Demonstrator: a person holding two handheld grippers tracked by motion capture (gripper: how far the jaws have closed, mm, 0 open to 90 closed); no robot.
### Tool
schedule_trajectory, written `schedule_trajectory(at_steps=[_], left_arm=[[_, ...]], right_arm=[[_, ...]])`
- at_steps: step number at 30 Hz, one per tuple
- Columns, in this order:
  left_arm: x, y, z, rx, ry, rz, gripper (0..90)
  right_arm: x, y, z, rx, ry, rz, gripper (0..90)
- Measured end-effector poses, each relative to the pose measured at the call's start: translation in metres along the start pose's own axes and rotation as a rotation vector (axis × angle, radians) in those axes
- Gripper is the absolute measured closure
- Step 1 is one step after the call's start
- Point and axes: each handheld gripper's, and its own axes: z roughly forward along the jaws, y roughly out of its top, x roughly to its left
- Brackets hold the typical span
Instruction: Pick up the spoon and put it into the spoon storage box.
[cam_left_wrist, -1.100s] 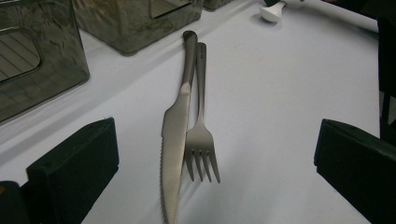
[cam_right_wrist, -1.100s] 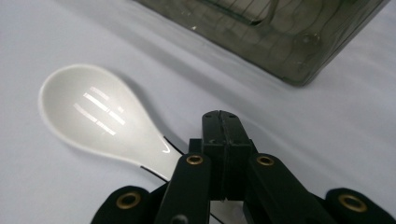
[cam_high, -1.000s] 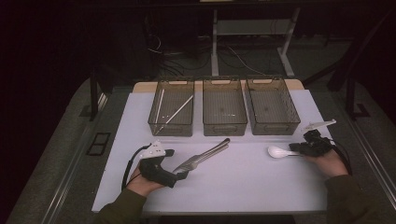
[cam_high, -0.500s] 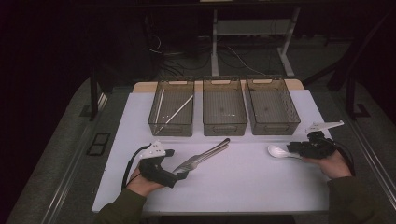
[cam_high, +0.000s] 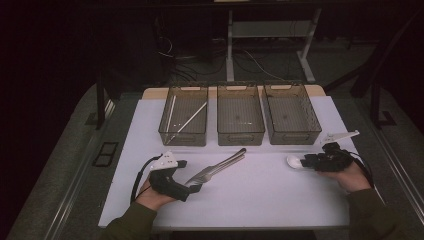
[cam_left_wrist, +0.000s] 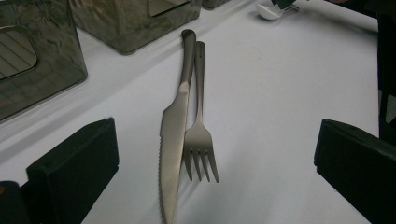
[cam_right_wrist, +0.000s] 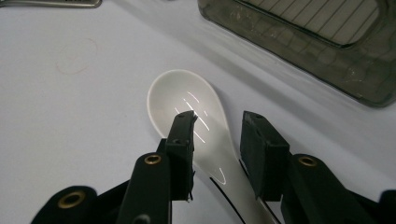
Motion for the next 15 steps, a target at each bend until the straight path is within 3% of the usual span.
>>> schedule_trajectory(at_steps=[15], left_arm=[[-0.0002,-0.0001,0.0004,-0.001,-0.002,0.0,0.0]], right_arm=[[0.0041,-0.0012,0.0071,0.03,0.006,-0.054,62.1]])
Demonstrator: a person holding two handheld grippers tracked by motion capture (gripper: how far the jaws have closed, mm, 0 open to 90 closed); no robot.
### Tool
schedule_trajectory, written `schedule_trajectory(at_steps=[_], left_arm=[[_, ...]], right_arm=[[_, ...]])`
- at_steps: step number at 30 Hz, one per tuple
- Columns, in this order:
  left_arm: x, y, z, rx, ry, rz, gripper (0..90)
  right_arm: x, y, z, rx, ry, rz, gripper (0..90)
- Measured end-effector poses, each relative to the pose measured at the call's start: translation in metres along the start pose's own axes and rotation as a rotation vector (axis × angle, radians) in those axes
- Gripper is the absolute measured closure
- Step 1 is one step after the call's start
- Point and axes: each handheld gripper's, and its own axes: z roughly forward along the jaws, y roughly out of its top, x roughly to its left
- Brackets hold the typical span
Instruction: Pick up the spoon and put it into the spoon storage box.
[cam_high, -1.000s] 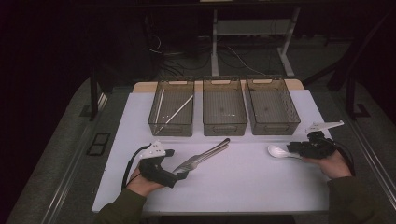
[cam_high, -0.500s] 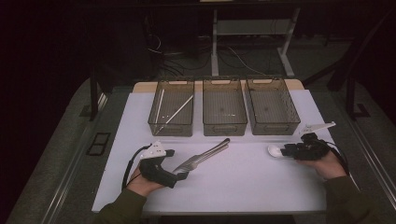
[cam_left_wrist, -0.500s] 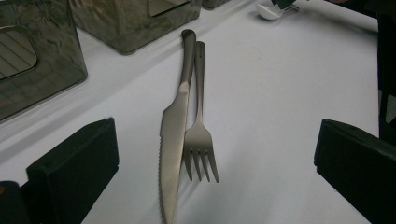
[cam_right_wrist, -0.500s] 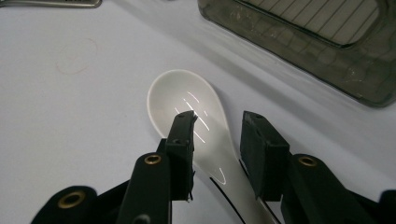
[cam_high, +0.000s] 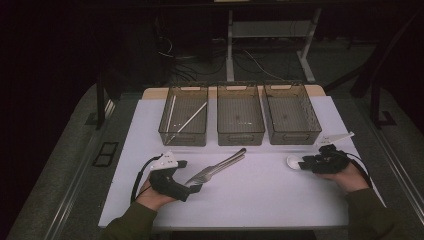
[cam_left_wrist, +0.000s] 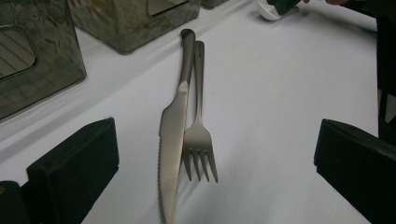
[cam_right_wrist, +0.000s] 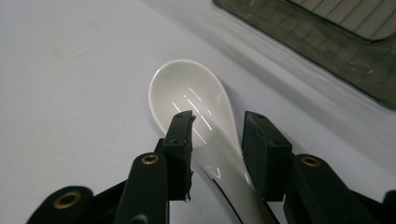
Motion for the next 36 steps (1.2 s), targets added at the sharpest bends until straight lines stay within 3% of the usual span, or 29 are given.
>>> schedule_trajectory(at_steps=[5,20,31,36], left_arm=[[0.0,0.0,0.0,0.0,0.002,0.001,0.0],[0.0,0.0,0.0,0.001,0.004,0.001,0.0],[0.0,0.0,0.0,0.001,0.003,0.001,0.0],[0.0,0.0,0.0,0.001,0.004,0.003,0.0]], right_arm=[[0.004,-0.001,0.004,0.028,0.005,-0.03,58.6],[0.012,-0.002,0.003,0.055,-0.035,-0.139,65.0],[0.012,-0.002,0.002,0.072,0.008,-0.165,79.3],[0.011,-0.001,0.002,0.078,0.018,-0.157,81.0]])
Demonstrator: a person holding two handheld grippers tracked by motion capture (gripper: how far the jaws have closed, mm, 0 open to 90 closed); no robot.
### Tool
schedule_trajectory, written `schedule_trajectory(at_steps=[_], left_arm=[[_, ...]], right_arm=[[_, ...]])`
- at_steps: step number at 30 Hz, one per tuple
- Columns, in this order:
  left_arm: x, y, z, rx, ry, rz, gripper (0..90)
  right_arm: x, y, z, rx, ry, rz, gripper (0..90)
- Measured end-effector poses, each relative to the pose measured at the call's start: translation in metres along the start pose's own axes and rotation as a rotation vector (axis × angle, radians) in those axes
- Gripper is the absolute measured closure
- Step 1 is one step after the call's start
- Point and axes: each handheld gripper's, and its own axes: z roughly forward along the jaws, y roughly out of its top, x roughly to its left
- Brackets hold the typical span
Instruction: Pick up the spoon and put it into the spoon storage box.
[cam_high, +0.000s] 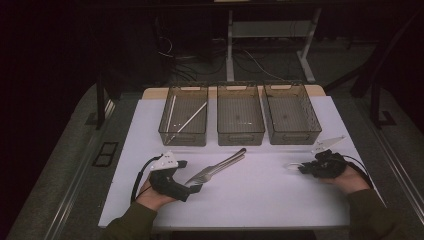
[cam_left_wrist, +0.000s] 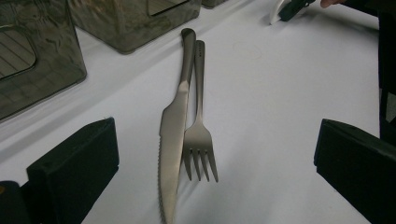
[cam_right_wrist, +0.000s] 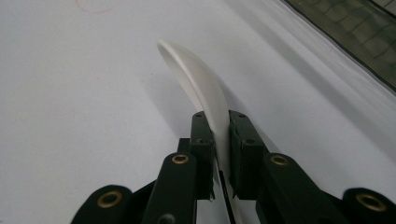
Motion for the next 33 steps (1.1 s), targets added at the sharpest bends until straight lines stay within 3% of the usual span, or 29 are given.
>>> schedule_trajectory(at_steps=[9,16,21,33], left_arm=[[0.0,0.0,0.0,-0.01,-0.012,0.0,0.0],[0.001,0.0,-0.001,-0.028,-0.022,0.017,0.0],[0.0,-0.001,-0.001,-0.031,-0.022,0.027,0.0],[-0.001,-0.001,-0.002,-0.033,-0.009,0.038,0.0]], right_arm=[[-0.002,0.003,-0.001,0.013,0.019,0.04,81.4],[-0.002,0.007,-0.007,-0.008,0.019,0.064,81.4],[-0.002,0.011,-0.013,-0.036,0.03,0.092,81.4],[0.0,0.03,-0.026,-0.121,0.07,0.091,81.4]])
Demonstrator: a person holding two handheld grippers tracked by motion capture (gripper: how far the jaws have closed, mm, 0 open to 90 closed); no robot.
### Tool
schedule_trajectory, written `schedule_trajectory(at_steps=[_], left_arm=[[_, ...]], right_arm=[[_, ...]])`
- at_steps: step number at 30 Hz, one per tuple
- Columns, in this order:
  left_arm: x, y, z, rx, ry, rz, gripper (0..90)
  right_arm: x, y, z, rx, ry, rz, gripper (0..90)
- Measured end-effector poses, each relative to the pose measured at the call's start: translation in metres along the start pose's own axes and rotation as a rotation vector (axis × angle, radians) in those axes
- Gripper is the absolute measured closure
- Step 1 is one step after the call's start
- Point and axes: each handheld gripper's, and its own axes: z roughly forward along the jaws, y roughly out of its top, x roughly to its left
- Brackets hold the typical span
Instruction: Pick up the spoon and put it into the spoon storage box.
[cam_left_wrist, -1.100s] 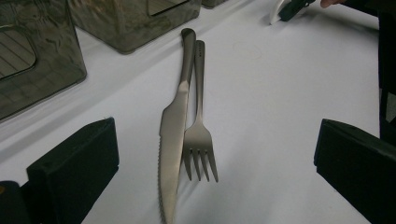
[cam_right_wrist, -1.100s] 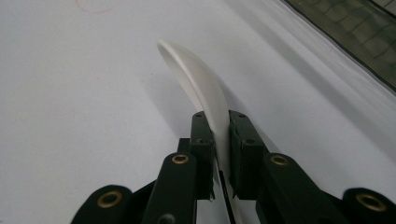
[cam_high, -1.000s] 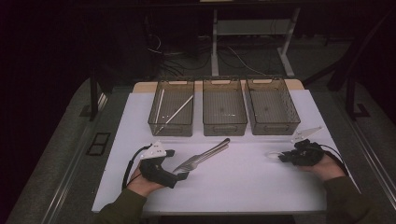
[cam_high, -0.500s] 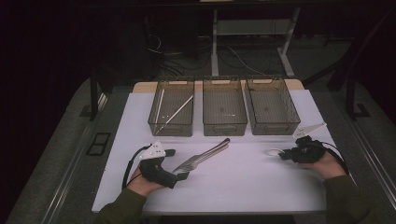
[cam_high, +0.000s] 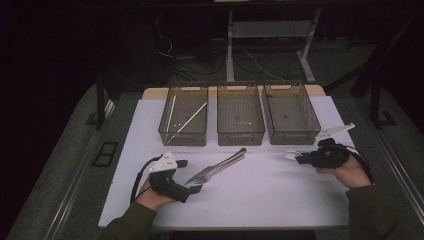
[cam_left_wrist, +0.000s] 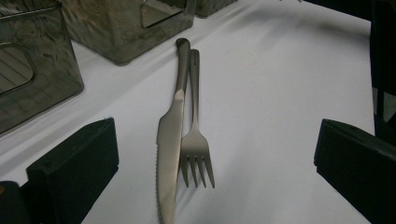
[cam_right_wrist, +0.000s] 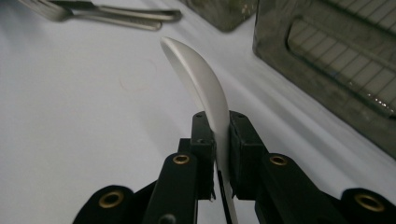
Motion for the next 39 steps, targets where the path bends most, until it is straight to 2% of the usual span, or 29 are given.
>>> schedule_trajectory(at_steps=[6,14,19,39], left_arm=[[-0.001,0.001,-0.001,-0.002,0.01,-0.003,0.0],[-0.001,0.001,0.001,0.021,-0.001,-0.004,0.0],[-0.003,0.002,0.001,0.023,0.002,0.008,0.0],[-0.003,0.002,0.001,0.026,0.01,0.021,0.0]], right_arm=[[0.001,0.014,-0.004,-0.045,0.023,0.005,81.3],[0.004,0.034,0.0,-0.078,0.034,-0.002,81.4],[0.007,0.048,0.005,-0.1,0.037,-0.005,81.4],[0.015,0.11,0.033,-0.119,0.042,-0.035,81.3]])
